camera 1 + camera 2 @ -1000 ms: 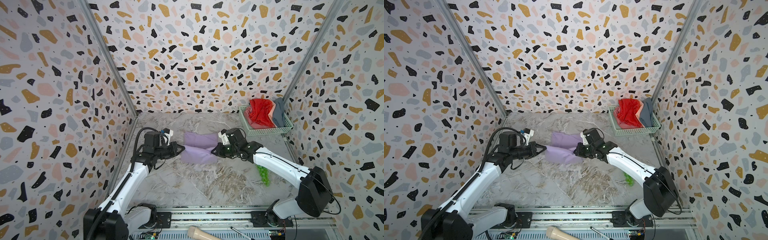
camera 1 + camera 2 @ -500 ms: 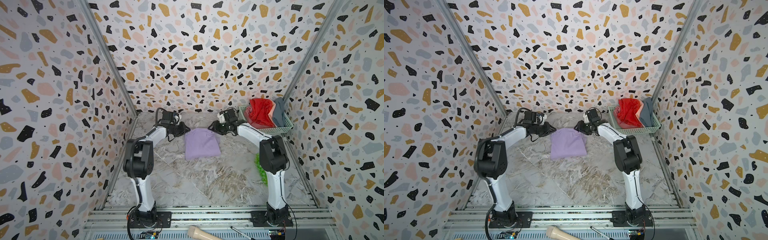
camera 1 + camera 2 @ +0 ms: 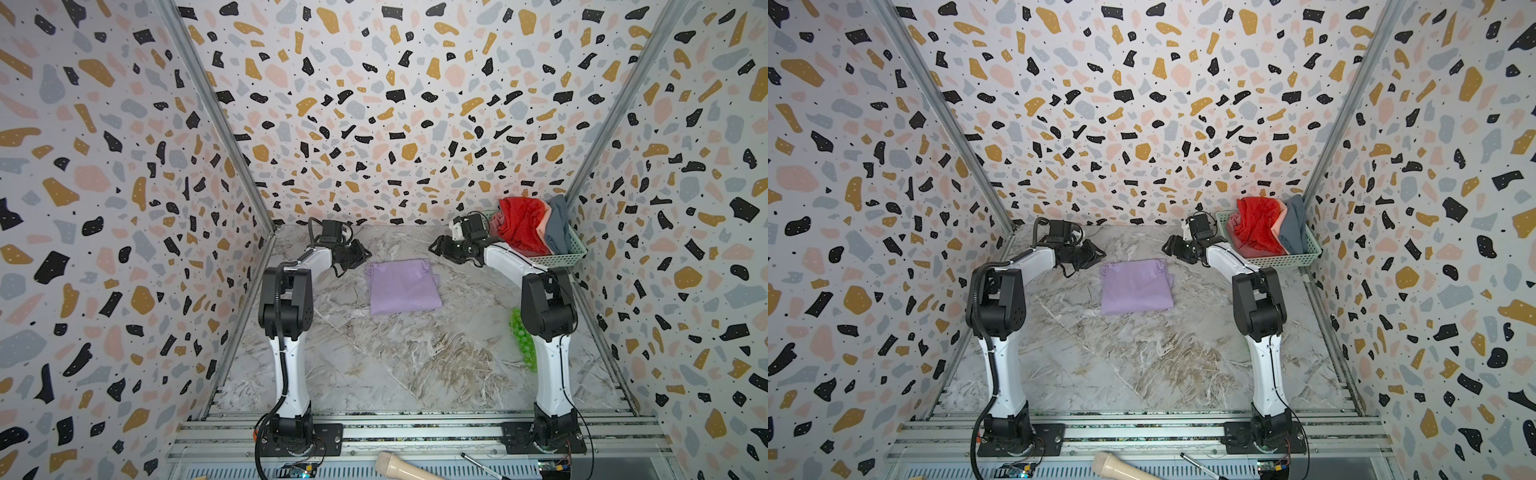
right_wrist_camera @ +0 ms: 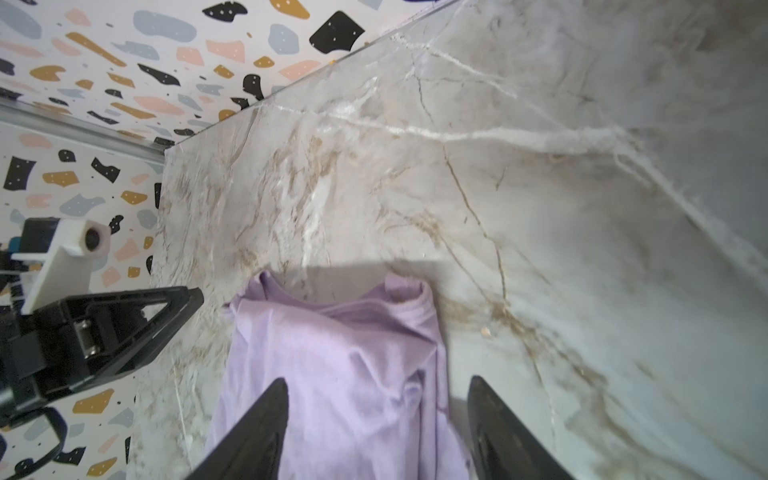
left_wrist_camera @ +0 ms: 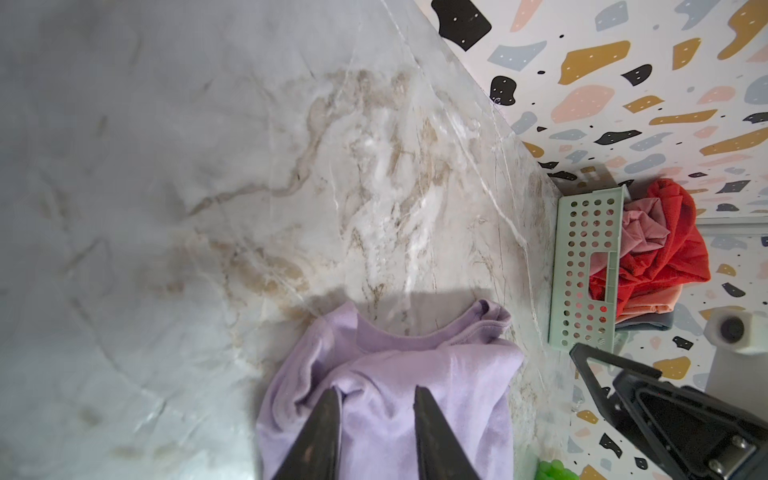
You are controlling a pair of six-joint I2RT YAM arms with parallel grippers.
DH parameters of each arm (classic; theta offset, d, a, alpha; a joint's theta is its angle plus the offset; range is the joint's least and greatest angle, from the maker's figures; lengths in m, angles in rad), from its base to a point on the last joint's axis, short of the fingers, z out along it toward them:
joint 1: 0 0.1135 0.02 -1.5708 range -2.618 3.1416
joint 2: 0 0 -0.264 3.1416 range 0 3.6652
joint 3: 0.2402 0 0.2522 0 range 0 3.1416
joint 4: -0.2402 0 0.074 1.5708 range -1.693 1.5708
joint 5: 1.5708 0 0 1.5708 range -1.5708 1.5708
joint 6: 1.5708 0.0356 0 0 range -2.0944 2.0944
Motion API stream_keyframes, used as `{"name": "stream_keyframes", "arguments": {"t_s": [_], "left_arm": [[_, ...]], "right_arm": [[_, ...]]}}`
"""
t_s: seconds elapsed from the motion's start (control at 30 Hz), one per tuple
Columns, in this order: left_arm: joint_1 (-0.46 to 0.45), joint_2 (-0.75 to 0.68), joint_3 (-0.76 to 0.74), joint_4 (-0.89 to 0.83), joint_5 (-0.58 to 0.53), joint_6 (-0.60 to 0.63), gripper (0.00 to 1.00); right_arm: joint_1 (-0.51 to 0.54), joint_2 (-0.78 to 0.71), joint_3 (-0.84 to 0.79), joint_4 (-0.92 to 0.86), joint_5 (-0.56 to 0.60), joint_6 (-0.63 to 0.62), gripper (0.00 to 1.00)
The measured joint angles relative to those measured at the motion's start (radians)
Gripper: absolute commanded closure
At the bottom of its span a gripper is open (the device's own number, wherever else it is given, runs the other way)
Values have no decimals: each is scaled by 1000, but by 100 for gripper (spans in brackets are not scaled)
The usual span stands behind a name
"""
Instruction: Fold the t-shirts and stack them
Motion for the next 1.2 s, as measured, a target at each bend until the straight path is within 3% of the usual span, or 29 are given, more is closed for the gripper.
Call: {"name": "stream_keyframes", "arguments": {"t_s": [0.13,0.3,0.57,0.8,1.03,1.2], "left_arm": [[-19,-78,-26,-74,-30,79,45],[-38,-196,-168,-125,-46,163,38],[-103,-249,-406,-168,-78,199,40],[-153,-254,-438,-130,-163,172,50],[-217,-313,-507,-89,-306,179,50],[-236,-386,-525,-203,-429,195,43]], "right_arm": [[20,-114,-133,35,-6,8,30],[56,-179,-282,83,2,38,24],[78,-256,-508,137,31,101,21],[78,-436,-668,197,71,148,21],[69,-657,-798,156,154,161,20],[35,-780,-824,104,194,156,20]]}}
